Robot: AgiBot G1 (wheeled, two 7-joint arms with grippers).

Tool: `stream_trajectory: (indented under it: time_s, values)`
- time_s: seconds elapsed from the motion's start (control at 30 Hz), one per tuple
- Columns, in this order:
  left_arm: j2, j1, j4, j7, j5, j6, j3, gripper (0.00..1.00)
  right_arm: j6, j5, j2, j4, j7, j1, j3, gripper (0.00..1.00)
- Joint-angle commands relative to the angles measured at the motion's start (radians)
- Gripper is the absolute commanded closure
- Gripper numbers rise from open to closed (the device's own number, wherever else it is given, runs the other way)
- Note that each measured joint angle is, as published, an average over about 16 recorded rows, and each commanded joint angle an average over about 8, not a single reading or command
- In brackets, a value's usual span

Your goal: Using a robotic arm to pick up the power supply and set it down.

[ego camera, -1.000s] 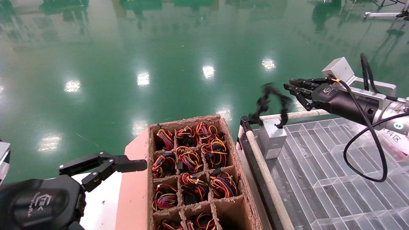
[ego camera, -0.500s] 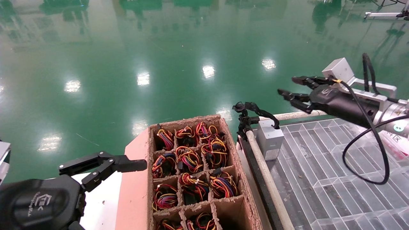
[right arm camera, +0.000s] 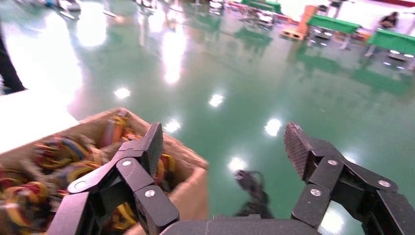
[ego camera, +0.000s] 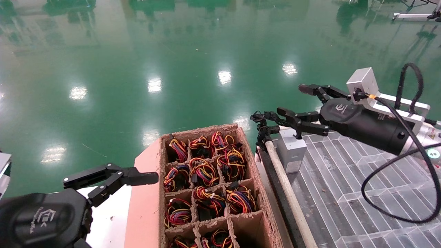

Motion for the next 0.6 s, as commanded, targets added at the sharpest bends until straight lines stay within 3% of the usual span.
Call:
stream_trajectory:
  time_s: [0.03, 0.6]
  values:
    - [0.000, 0.000, 0.000, 0.000, 0.000, 0.000, 0.000, 0.00, -0.013, 0.001, 0.012, 0.043, 0.024, -0.023, 0.018, 0.00]
    - [0.000, 0.000, 0.000, 0.000, 0.000, 0.000, 0.000, 0.00, -0.127, 0.014, 0.115, 0.411, 0.227, -0.221, 0.167, 0.00]
